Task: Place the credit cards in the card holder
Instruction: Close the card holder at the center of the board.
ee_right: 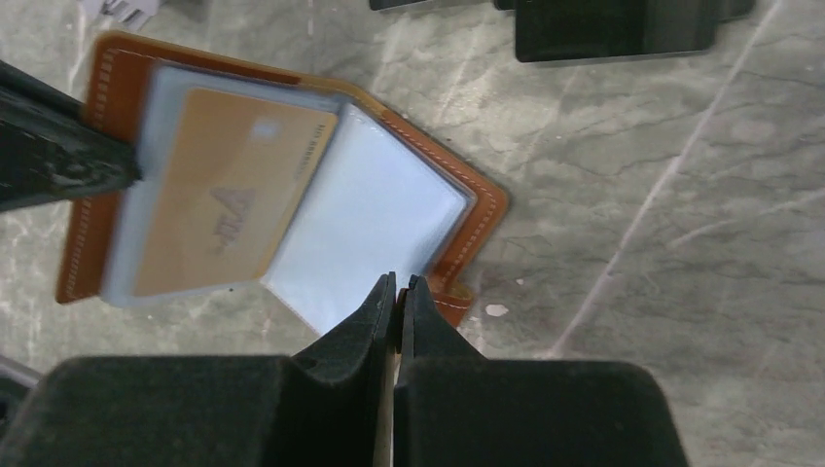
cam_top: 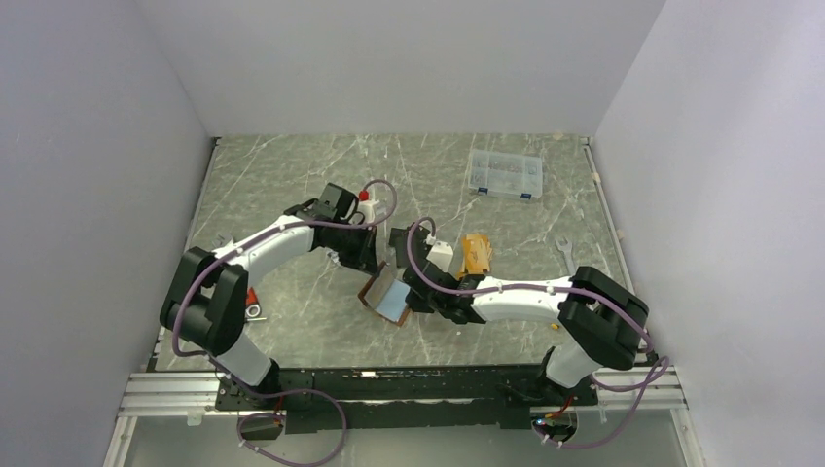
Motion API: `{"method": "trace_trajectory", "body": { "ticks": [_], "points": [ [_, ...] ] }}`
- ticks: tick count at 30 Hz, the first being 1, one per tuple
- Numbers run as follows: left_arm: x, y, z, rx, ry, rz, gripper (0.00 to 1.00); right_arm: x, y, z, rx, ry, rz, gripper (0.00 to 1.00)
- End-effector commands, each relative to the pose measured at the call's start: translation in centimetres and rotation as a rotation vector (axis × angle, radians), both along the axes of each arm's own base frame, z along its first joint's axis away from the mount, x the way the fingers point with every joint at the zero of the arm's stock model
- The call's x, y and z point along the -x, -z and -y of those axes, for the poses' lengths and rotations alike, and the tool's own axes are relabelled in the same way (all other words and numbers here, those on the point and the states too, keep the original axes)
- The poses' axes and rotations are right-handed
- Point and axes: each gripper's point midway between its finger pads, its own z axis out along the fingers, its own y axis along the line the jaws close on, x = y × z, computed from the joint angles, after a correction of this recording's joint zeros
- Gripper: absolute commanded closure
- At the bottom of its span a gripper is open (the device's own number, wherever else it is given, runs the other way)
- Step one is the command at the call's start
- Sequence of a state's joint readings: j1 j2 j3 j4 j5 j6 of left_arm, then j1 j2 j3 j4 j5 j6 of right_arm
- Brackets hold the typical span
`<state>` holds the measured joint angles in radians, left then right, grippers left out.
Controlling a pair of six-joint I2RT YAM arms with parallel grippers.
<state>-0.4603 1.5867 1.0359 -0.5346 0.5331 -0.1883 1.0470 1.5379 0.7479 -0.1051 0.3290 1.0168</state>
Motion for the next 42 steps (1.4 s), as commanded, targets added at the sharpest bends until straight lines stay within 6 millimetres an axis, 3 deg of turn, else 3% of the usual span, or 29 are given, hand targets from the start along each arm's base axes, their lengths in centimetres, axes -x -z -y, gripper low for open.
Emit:
{"method": "trace_trajectory", "body": {
  "ticks": [1,9,16,21,24,26,27,30,42],
  "points": [
    [0.8,-0.4,2.9,0.036,0.046,-0.014,0.93,-0.5,-0.7,-2.1,-0.098,-0.025,0.025,1.0],
    [2.9,1.2,5.3,0.038,0.111,-0.078,0.91,-0.3,0.2,-0.8,-0.088,0.012,0.017,1.0],
    [4.2,2.6,6.3,0.05,0.14,-0.135,0.87,1.4,1.4,2.7,-0.1,0.069,0.005,1.0],
    [5.4,3.7,7.4,0.048,0.174,-0.18,0.84,2.3,2.0,4.0,-0.111,0.08,-0.004,1.0],
    [5.8,4.5,7.7,0.045,0.185,-0.203,0.7,2.3,1.9,3.5,-0.116,0.054,0.003,1.0],
    [6.1,5.0,7.5,0.046,0.192,-0.216,0.4,2.3,2.0,3.5,-0.11,0.046,0.0,1.0],
    [6.3,5.1,7.5,0.054,0.198,-0.224,0.34,2.3,2.1,3.5,-0.107,0.046,-0.002,1.0],
    [6.6,4.9,7.4,0.106,0.203,-0.249,0.31,2.3,2.3,3.6,-0.101,0.047,-0.001,1.0],
    [3.0,0.1,4.2,0.282,0.381,-0.045,0.38,2.0,1.6,3.6,-0.1,0.045,0.0,1.0]
  ]
}}
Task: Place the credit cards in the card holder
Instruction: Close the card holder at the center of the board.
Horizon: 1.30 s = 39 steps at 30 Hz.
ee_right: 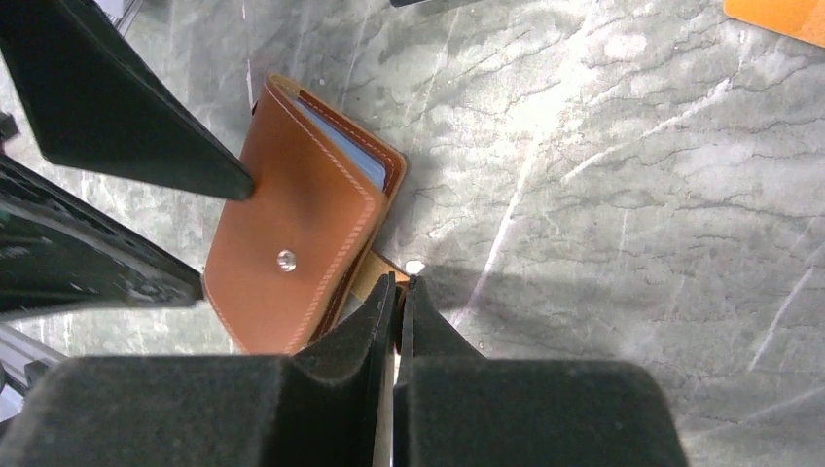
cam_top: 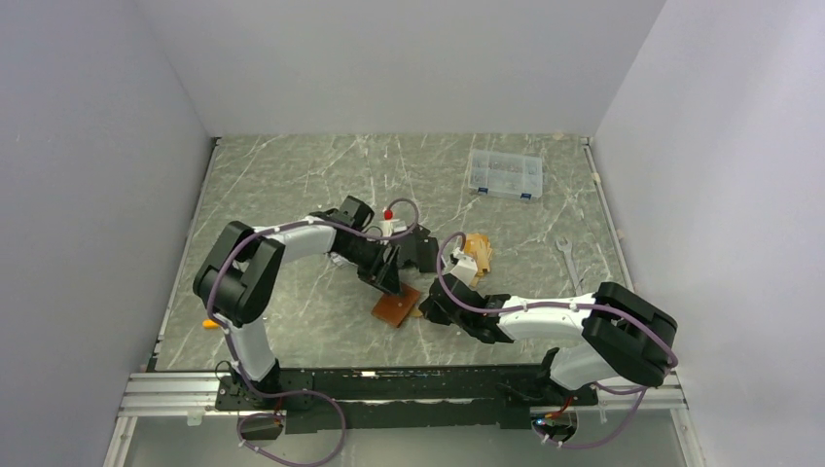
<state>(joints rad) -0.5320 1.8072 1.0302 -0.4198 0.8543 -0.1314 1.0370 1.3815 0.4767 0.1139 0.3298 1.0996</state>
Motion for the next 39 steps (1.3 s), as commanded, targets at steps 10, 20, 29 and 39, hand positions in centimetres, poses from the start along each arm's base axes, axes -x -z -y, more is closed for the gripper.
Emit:
{"method": "trace_trajectory", "body": {
  "ticks": [10,20,29,39],
  "points": [
    [-0.4,-2.5,-2.9,0.09,0.28,0.392,0.41,0.3,0.6,-0.4,0.07,-0.056,-0.05,1.0],
    [-0.2,-1.4,-1.9,-0.032,0.442,0.705,0.5,-0.4,0.4,0.3,0.07,-0.044,-0.058,1.0],
    [-1.1,0.0,-1.2,-0.179,0.57,0.895,0.55,-1.8,0.4,2.9,0.087,-0.013,-0.09,1.0],
    [1.4,0.9,2.2,-0.19,0.668,0.934,0.57,-0.9,0.6,5.5,0.091,0.021,-0.112,1.0]
  ]
}}
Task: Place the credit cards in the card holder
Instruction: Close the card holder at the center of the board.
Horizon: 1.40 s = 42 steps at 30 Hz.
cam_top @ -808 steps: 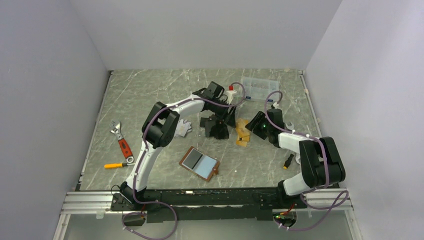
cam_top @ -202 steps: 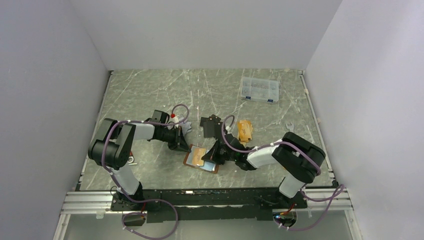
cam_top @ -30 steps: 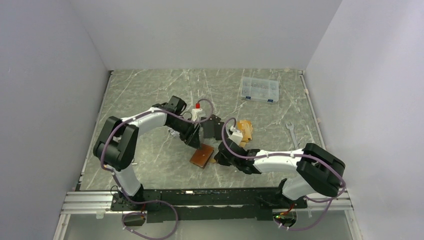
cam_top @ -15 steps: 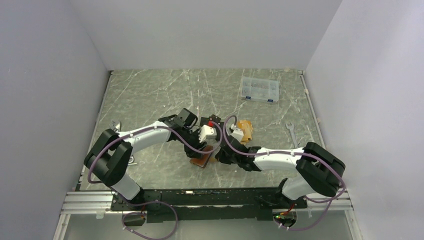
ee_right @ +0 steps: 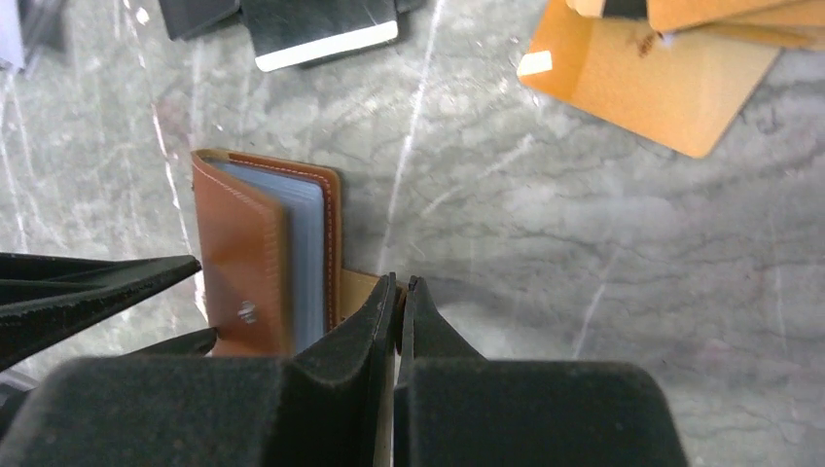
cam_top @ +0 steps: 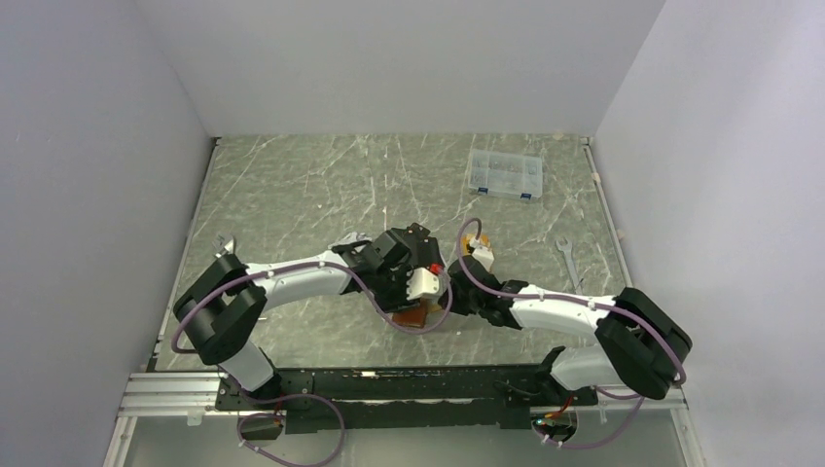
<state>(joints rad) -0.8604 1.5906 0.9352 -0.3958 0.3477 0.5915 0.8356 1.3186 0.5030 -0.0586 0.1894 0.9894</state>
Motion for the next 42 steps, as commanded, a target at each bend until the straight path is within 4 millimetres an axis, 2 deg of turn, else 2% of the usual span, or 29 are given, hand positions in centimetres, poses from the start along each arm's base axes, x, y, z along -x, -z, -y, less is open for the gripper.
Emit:
{"method": "trace_trajectory", "body": {
  "ticks": [1,3,9,13,16,19,23,31,34,39,42],
  "points": [
    [0.2,0.0,2.0,0.004,0.032,0.041,0.57,1.3,0.6,1.3,0.022,-0.004,-0.026,1.0],
    [0.5,0.2,2.5,0.005,0.039,0.035,0.57,1.7,0.9,1.7,0.025,-0.004,-0.034,1.0],
    [1.2,1.8,2.8,-0.026,0.071,0.07,0.58,1.7,0.7,2.9,0.034,0.007,-0.045,0.84],
    [1.5,2.5,2.6,-0.044,0.082,0.111,0.6,1.3,0.2,3.1,-0.004,0.003,-0.049,0.7],
    [1.3,2.8,2.5,-0.049,0.075,0.121,0.63,1.0,-0.4,2.8,-0.029,-0.005,-0.05,0.67],
    [1.2,2.7,2.5,-0.047,0.07,0.127,0.63,0.8,-0.6,2.7,-0.051,-0.008,-0.058,0.67],
    [1.1,2.6,2.5,-0.039,0.063,0.135,0.65,0.6,-0.6,2.7,-0.07,-0.002,-0.067,0.73],
    [1.1,2.6,2.4,-0.047,0.058,0.126,0.66,-0.3,-2.3,3.0,-0.099,0.011,-0.03,0.74],
    [1.1,2.6,2.4,-0.047,0.057,0.128,0.67,0.1,-2.5,2.7,-0.124,-0.008,-0.043,0.75],
    [1.0,2.6,2.3,-0.055,0.054,0.135,0.68,0.5,-2.2,2.5,-0.137,-0.019,-0.055,0.84],
    [0.9,2.5,2.3,-0.054,0.053,0.14,0.69,0.7,-2.0,2.6,-0.135,-0.022,-0.063,0.95]
  ]
}}
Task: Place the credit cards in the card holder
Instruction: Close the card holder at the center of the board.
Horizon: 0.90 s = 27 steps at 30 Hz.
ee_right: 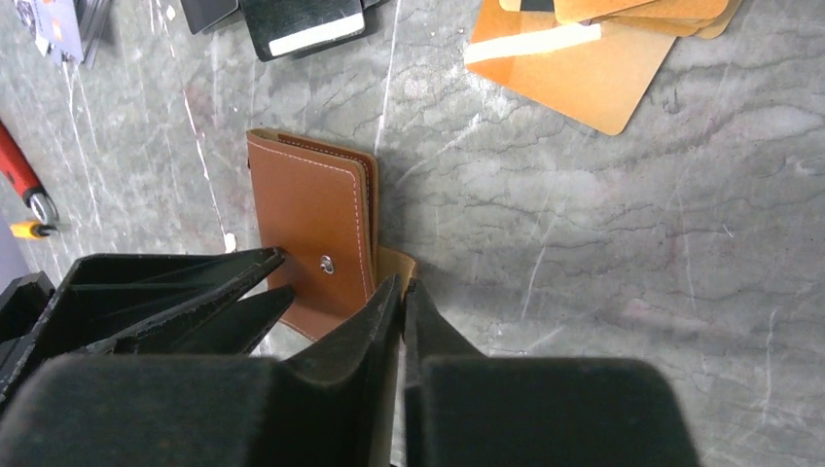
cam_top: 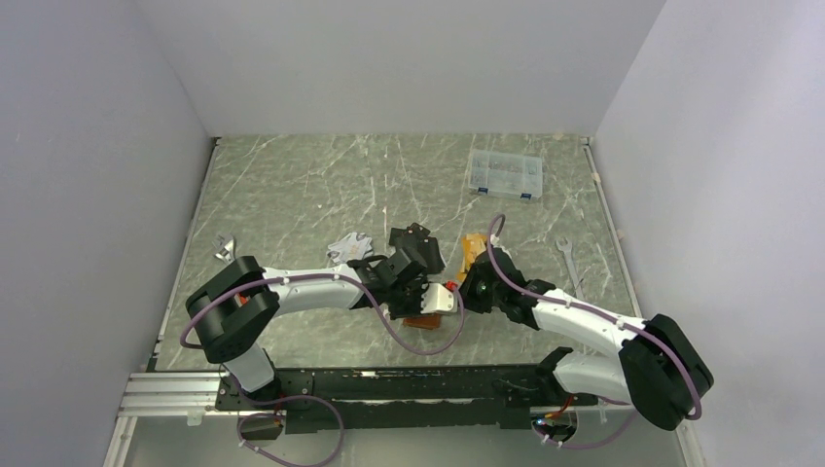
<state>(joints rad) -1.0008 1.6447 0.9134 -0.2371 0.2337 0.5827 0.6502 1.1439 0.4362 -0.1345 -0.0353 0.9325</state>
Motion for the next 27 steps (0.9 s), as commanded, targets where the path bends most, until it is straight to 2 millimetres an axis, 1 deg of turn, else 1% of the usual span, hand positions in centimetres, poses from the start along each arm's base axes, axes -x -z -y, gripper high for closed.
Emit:
{"method": "trace_trajectory", "body": {
  "ticks": [1,7,11,18,27],
  "points": [
    [-0.3,1.3,-1.4,-0.062,-0.025,0.02,0.69,0.2,-0.4,-0.2,-0.018,-0.016,0.005,1.0],
    [-0.4,1.0,-1.2,-0.056,-0.029,0.024,0.7,0.1,-1.3,-0.3,-0.035,-0.008,0.02,1.0],
    [-0.5,0.9,-1.2,-0.053,-0.026,0.032,0.71,-0.6,-2.3,-1.5,-0.089,-0.017,0.034,1.0],
    [-0.4,0.9,-1.3,-0.05,-0.013,0.037,0.72,-1.7,-1.5,-3.6,-0.091,-0.068,-0.017,1.0],
    [-0.4,0.5,-1.1,-0.052,0.003,0.035,0.74,-2.4,-2.2,-4.2,-0.097,-0.078,-0.003,1.0]
  ]
}}
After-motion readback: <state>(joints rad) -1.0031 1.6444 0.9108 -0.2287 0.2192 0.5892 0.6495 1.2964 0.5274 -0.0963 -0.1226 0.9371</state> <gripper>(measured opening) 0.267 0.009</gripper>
